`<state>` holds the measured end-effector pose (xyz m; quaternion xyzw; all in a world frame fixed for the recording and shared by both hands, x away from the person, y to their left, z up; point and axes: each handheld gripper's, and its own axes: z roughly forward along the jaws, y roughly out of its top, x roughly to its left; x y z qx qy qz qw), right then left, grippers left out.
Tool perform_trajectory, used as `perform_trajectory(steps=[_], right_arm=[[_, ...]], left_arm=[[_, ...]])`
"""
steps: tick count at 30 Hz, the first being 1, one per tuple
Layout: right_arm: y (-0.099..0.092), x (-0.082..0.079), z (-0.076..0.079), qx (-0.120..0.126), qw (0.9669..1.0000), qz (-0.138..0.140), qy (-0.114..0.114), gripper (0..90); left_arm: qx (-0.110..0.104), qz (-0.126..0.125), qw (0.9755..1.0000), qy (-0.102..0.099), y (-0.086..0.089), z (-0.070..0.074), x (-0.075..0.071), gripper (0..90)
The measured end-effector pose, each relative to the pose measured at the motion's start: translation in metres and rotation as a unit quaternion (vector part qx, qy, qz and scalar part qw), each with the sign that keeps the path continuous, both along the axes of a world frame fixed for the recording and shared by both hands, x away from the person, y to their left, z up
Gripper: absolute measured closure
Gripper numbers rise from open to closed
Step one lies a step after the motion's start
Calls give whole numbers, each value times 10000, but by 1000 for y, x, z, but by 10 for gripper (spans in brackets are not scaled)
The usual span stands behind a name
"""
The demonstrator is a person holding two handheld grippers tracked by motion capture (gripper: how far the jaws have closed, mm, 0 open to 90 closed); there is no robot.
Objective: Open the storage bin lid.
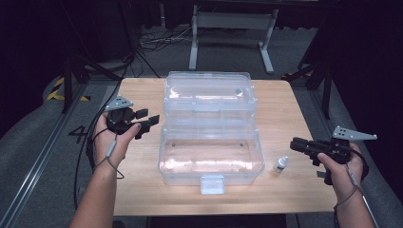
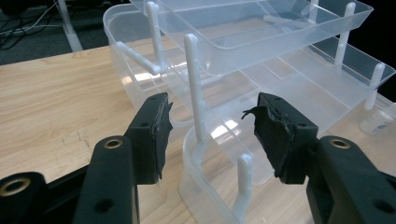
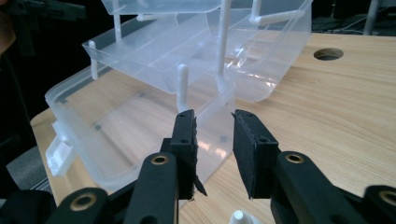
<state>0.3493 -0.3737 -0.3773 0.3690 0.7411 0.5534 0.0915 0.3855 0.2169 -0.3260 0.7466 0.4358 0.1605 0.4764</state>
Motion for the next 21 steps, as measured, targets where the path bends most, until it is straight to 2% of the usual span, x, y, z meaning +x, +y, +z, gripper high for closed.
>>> perform_trajectory(steps=[6, 10, 15, 17, 21], right_arm=[[3, 1, -3, -558, 9982, -147, 178, 643], [6, 3, -6, -786, 9964, -127, 302, 613], [11, 6, -12, -1181, 9919, -68, 461, 555], [12, 7, -13, -1233, 9910, -54, 509, 545], [16, 11, -20, -1567, 9855, 26, 650, 530]], left_arm=[[-4, 26, 10000, 39, 2, -1, -1, 462], [4, 30, 10000, 84, 4, -3, -1, 462], [4, 46, 9999, 119, 5, -4, -1, 461], [-4, 40, 9999, 131, 6, -4, -1, 462], [5, 32, 9999, 153, 6, -6, 1, 461]])
